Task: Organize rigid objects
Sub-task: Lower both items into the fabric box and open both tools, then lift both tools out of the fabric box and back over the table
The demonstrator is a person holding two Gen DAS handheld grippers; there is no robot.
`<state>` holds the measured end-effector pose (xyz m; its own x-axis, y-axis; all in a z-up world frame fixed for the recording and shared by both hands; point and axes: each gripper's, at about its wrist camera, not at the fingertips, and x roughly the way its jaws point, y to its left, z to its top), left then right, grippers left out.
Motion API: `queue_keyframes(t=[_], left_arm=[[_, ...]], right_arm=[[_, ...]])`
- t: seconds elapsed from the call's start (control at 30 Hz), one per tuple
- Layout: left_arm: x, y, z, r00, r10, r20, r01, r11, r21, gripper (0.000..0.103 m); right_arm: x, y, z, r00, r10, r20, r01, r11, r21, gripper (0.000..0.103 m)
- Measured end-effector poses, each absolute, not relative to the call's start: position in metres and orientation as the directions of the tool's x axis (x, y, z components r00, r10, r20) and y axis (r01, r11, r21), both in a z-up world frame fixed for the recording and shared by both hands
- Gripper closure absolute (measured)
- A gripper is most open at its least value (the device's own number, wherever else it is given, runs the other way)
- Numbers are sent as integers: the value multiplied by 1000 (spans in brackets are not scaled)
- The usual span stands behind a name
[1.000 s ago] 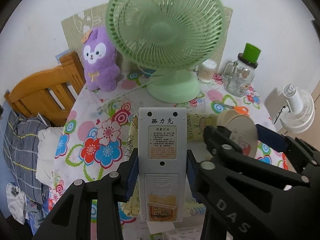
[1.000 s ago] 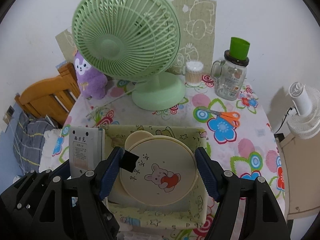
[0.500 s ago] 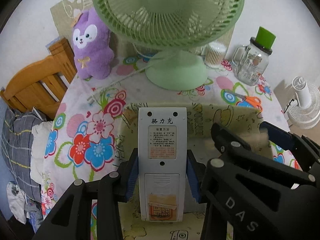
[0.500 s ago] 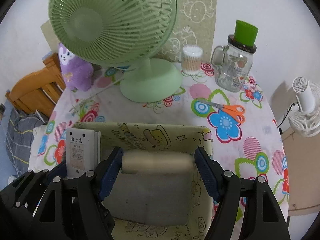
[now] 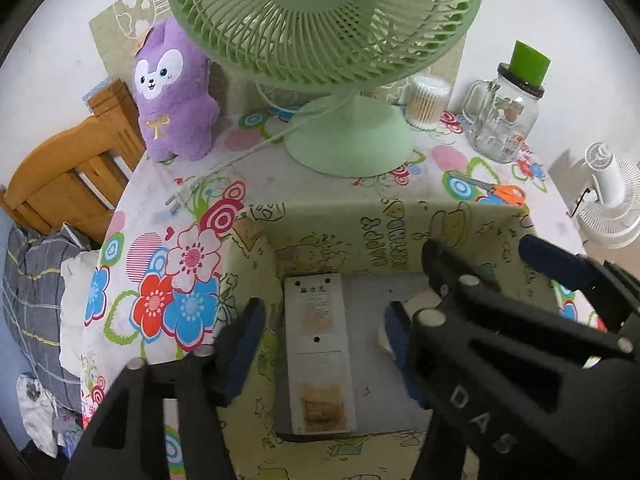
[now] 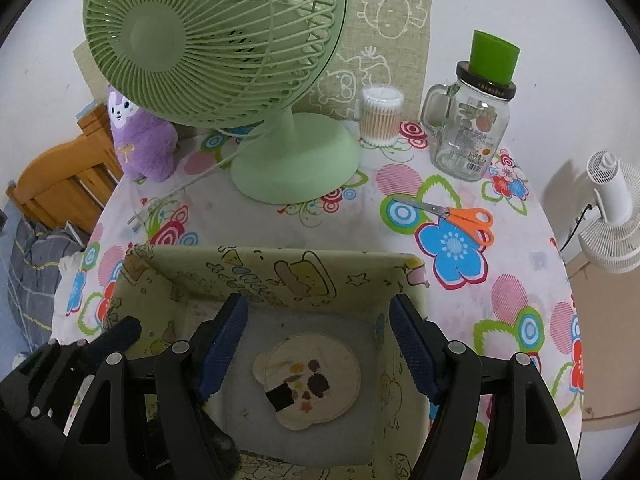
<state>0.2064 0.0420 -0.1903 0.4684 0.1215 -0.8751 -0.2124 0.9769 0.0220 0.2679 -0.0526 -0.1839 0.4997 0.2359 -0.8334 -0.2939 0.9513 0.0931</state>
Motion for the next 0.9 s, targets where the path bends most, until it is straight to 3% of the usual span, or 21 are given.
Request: queue_keyframes(t=[0.2, 0.43, 0.57, 0.9], left_arm=[[202, 40, -183, 477, 124, -870, -209, 978, 25, 24], [192, 38, -172, 482, 119, -868, -212, 977, 17, 14], [183, 37, -163, 500, 146, -854, -214, 976, 42, 7], [161, 32, -151, 518, 149, -842, -212, 976, 43, 5]], right_arm=[[259, -56, -175, 504, 257, -825, -303, 947, 109, 17], [247, -60, -163, 511, 292, -808, -320, 938, 136, 16], [238, -62, -156, 533, 264, -804, -312, 944, 103, 11], [210, -68, -140, 562, 263, -784, -314, 945, 92, 11]])
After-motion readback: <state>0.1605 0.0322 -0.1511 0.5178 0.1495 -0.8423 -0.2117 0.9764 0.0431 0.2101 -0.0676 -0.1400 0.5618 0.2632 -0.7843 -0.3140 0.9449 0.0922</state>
